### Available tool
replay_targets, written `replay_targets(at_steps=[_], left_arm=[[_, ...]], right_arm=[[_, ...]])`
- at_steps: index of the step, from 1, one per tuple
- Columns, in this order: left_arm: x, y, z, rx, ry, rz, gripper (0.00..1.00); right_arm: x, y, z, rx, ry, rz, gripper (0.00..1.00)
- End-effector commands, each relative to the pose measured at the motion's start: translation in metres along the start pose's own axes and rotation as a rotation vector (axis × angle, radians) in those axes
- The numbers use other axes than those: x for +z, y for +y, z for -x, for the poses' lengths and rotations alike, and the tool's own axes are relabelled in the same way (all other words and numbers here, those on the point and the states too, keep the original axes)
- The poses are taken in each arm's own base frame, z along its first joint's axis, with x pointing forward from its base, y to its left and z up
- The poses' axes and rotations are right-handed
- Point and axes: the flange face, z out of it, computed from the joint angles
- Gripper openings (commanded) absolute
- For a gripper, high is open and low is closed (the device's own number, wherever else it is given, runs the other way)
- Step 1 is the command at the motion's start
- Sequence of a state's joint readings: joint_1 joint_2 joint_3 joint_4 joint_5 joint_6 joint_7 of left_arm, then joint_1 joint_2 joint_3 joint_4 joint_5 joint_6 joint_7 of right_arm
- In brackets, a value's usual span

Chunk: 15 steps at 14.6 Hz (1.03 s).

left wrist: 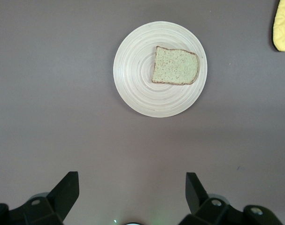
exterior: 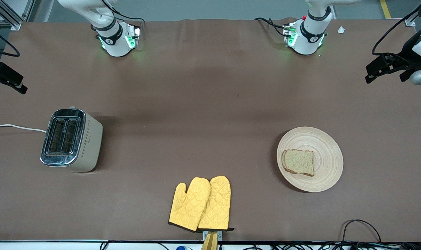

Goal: Move plate and put bread in toaster
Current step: 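Move the left gripper toward the rim of the wooden plate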

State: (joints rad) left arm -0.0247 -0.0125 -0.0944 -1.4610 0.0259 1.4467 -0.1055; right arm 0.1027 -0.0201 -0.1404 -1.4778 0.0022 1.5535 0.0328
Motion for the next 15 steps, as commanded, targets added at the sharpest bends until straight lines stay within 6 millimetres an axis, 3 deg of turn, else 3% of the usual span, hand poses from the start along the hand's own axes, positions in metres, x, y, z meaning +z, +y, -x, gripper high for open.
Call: replay_targets(at_steps=[1, 4, 6, 7, 13, 15], left_arm=[[-0.005, -0.001, 0.000, 0.042, 0.005, -0.001, 1.00], [-0.003, 0.000, -0.001, 0.043, 0.000, 0.000, 1.00], [0.011, -0.002, -0.013, 0.039, -0.024, 0.018, 1.00], [0.018, -0.018, -0.021, 0.004, -0.037, 0.065, 1.00], [0.113, -0.078, -0.079, -0.103, -0.121, 0.200, 1.00], [0.143, -0.099, -0.097, -0.152, -0.114, 0.263, 1.00]], right_arm=[[-0.002, -0.001, 0.005, -0.003, 0.004, 0.002, 1.00], [-0.001, -0.001, 0.005, -0.003, 0.002, 0.002, 1.00], [-0.001, -0.001, 0.004, -0.001, 0.007, 0.002, 1.00], [-0.001, -0.001, 0.004, -0.001, 0.005, 0.002, 1.00], [0.000, 0.000, 0.004, -0.001, 0.005, 0.003, 1.00], [0.011, -0.001, 0.004, -0.001, -0.013, 0.003, 1.00]])
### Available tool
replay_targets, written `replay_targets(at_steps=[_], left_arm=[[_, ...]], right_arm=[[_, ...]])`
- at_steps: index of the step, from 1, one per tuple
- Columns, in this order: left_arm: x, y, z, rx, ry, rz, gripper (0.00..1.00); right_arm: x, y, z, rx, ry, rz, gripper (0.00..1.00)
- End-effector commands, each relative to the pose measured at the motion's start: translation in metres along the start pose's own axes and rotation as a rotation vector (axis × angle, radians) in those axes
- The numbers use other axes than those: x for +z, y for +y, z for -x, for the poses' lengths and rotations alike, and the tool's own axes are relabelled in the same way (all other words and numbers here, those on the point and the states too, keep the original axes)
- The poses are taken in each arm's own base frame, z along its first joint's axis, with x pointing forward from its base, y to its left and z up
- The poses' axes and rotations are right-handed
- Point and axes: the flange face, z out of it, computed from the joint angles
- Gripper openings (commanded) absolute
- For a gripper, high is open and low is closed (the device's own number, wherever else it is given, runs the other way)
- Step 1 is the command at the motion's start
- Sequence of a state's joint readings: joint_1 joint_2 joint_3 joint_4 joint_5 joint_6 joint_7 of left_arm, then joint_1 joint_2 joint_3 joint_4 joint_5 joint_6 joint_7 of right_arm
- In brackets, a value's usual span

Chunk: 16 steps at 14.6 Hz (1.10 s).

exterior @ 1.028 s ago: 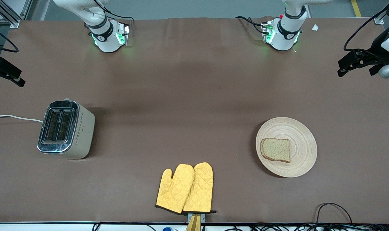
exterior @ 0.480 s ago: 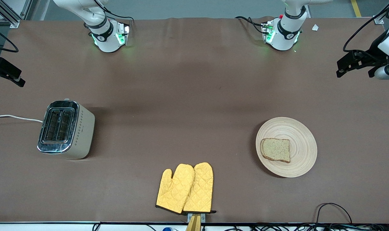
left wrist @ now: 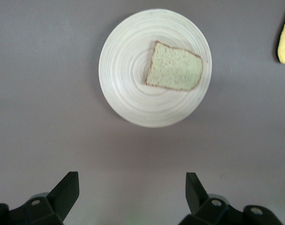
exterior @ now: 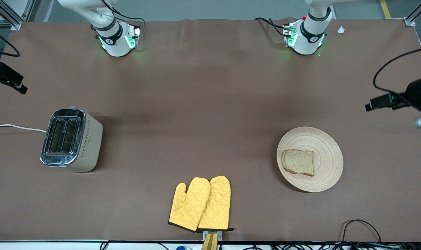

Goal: Move plate and put bread in toaster
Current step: 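Move the left gripper toward the rim of the wooden plate, then lower the left gripper against the plate rim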

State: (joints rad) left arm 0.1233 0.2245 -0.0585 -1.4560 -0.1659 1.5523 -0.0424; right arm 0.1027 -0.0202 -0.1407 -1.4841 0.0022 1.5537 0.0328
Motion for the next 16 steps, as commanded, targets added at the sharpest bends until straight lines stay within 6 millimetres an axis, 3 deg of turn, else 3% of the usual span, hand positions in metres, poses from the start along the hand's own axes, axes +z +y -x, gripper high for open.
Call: replay_targets(at_steps=[1, 3, 6, 11, 16], left_arm=[[0.022, -0.023, -0.031, -0.040, 0.013, 0.074, 1.00], [0.043, -0.054, -0.048, -0.089, 0.014, 0.112, 1.00], [0.078, -0.083, -0.064, -0.078, -0.017, 0.202, 1.00], [0.162, -0.167, -0.088, 0.006, -0.041, 0.355, 1.00], [0.238, -0.218, -0.100, 0.086, -0.009, 0.450, 0.99]], right_arm=[[0.012, -0.002, 0.004, -0.003, -0.012, 0.001, 1.00], [0.021, -0.003, 0.001, -0.005, -0.007, 0.001, 1.00], [0.040, -0.010, 0.000, -0.016, -0.012, 0.000, 1.00], [0.061, -0.013, -0.002, -0.017, -0.014, -0.005, 1.00], [0.072, -0.016, 0.000, 0.002, -0.035, -0.022, 1.00]])
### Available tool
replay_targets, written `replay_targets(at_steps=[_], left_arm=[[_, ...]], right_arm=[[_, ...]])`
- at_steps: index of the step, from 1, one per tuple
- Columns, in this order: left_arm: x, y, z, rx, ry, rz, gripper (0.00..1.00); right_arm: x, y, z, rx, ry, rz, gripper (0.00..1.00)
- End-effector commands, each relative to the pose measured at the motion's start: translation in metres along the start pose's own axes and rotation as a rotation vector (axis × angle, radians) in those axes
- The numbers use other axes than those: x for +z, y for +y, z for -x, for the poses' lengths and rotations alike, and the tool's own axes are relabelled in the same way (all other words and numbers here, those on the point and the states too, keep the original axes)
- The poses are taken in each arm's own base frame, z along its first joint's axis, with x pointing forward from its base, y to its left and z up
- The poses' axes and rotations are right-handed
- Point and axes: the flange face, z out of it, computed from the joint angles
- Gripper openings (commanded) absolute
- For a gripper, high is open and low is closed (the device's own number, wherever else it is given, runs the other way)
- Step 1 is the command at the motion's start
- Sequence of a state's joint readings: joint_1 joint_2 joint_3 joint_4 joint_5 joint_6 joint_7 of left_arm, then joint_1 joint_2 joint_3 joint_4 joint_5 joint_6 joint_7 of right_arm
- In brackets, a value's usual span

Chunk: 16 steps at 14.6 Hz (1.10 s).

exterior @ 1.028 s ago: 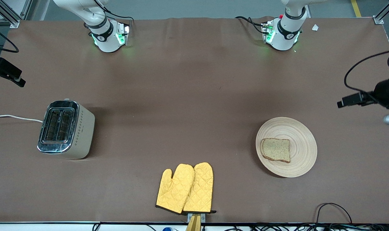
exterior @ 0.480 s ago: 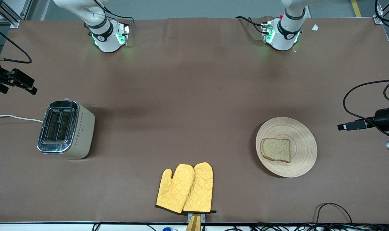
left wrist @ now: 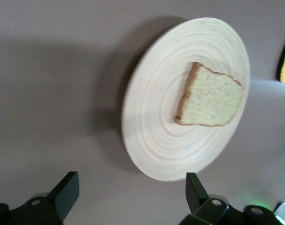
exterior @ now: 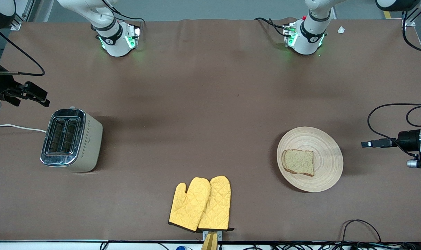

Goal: Move plate and put bread in toaster
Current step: 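Lower the left gripper against the plate rim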

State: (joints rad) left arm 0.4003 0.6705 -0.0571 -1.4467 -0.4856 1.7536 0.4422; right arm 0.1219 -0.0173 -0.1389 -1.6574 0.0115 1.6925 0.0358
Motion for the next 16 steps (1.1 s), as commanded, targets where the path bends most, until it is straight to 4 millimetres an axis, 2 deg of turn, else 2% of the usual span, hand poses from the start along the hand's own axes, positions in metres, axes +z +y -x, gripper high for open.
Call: replay_targets(at_steps=[1, 7, 10, 13, 16], left_arm=[[0.018, -0.022, -0.009, 0.048, 0.038, 0.091, 0.98], [0.076, -0.057, -0.013, 0.149, 0.060, 0.250, 0.82], [0.088, -0.065, -0.015, 0.174, 0.100, 0.314, 0.75], [0.098, -0.060, -0.019, 0.170, 0.120, 0.361, 0.67], [0.117, -0.071, -0.018, 0.194, 0.142, 0.408, 0.58]], right_arm=[[0.001, -0.003, 0.006, 0.018, 0.003, -0.013, 1.00], [0.002, -0.004, 0.005, 0.018, 0.003, -0.013, 1.00], [0.001, 0.001, 0.004, 0.024, 0.013, -0.012, 1.00], [-0.004, 0.002, 0.006, 0.025, 0.016, -0.011, 1.00], [-0.013, 0.004, 0.012, 0.022, 0.019, -0.006, 1.00]])
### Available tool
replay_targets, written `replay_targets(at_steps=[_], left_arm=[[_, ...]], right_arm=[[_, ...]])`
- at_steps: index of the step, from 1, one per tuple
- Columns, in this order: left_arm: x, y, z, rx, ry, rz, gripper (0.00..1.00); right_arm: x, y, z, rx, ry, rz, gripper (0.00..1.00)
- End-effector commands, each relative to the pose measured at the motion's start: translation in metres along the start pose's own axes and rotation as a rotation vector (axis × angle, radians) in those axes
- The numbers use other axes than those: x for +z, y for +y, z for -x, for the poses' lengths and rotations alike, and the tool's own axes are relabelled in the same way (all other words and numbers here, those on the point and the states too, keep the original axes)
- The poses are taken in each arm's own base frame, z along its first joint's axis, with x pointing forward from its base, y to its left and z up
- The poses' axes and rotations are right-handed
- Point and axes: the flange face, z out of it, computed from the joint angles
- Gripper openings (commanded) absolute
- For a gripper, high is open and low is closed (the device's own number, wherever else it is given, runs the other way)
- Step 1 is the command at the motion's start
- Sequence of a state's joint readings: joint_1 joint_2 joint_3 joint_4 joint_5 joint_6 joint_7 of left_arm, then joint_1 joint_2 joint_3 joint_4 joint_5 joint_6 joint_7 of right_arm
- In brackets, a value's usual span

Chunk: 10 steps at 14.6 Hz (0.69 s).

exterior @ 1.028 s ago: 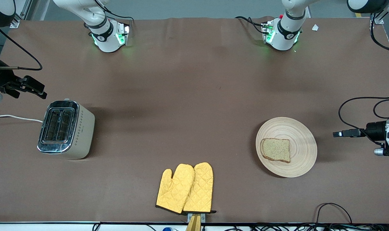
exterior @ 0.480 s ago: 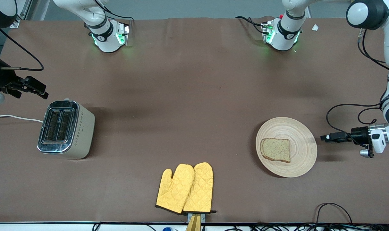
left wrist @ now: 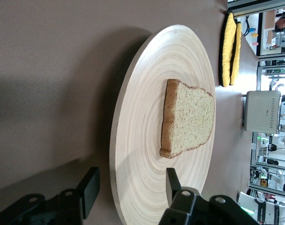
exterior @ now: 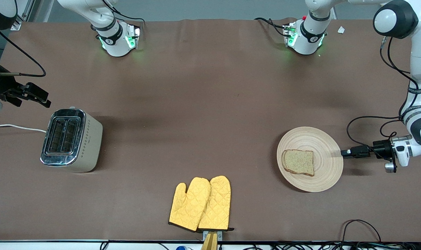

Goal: Move plate and put bread in toaster
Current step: 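Lower the left gripper against the plate rim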

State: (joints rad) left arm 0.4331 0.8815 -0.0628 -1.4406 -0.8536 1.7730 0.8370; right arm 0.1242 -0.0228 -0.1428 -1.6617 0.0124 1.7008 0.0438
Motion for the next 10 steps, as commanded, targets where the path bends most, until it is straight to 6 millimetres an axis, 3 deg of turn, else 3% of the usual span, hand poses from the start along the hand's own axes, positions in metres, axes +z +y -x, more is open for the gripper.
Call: replay_targets(at_steps=[1, 4, 10], left_arm=[[0.011, -0.017, 0.001, 0.040, 0.031, 0.047, 0.56], [0.015, -0.021, 0.002, 0.048, 0.034, 0.057, 0.48], [0.015, -0.023, 0.003, 0.061, 0.036, 0.058, 0.22]], right_arm=[[-0.019, 0.004, 0.017, 0.014, 0.009, -0.006, 1.00], [-0.036, 0.007, 0.031, 0.015, 0.007, -0.010, 1.00], [-0.039, 0.010, 0.036, 0.019, -0.008, -0.009, 1.00]])
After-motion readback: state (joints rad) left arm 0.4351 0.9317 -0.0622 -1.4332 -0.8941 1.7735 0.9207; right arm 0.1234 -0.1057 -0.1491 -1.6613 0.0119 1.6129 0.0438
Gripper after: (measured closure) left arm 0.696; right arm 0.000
